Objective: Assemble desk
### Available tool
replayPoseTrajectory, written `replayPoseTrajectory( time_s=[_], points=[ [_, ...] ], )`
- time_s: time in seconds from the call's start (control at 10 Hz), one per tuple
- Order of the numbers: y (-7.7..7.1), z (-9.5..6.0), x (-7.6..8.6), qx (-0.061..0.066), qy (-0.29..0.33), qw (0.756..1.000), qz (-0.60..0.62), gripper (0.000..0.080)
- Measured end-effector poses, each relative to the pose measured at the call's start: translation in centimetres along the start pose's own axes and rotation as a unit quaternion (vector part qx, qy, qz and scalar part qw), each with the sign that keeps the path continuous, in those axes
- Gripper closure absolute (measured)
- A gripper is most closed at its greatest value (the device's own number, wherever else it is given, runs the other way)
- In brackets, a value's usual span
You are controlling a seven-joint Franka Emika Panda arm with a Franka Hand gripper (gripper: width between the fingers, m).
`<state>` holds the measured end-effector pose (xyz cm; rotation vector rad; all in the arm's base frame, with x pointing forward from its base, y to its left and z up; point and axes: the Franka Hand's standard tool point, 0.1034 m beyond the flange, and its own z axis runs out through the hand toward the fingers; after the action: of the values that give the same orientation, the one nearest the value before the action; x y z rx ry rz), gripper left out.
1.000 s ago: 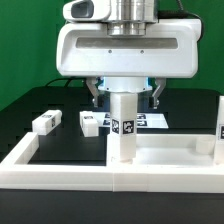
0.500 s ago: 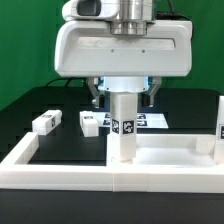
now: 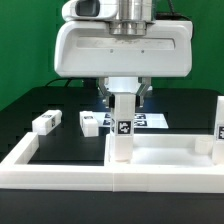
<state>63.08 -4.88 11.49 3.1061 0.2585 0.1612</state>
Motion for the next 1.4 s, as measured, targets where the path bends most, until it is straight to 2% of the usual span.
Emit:
replayPoseTrajectory(
  time_s=[0.2, 0.3, 0.4, 0.5, 0.7, 0.9, 1.0, 1.1, 1.2, 1.3, 1.4],
  points=[
    [0.14, 0.04, -0.09, 0.001, -0.001, 0.995, 0.103, 0.0513],
    [0.22, 0.09, -0.12, 0.004, -0.001, 0.983, 0.184, 0.0513],
    [0.38, 0.13, -0.16, 0.006, -0.001, 0.961, 0.275, 0.0512],
    [0.38, 0.15, -0.16, 0.008, -0.001, 0.949, 0.316, 0.0512],
    [0.43, 0.22, -0.14, 0.015, -0.001, 0.892, 0.452, 0.0512],
    [0.30, 0.29, -0.06, 0.013, -0.007, 0.834, 0.552, 0.0512],
    [0.37, 0.27, 0.09, 0.012, -0.012, 0.826, 0.564, 0.0512],
    [0.37, 0.29, 0.08, 0.011, -0.013, 0.808, 0.589, 0.0512],
    [0.35, 0.32, 0.08, 0.011, -0.013, 0.807, 0.591, 0.0440],
    [0.36, 0.31, 0.08, 0.011, -0.012, 0.820, 0.572, 0.0440],
    [0.39, 0.23, 0.11, 0.012, -0.011, 0.842, 0.539, 0.0256]
  ],
)
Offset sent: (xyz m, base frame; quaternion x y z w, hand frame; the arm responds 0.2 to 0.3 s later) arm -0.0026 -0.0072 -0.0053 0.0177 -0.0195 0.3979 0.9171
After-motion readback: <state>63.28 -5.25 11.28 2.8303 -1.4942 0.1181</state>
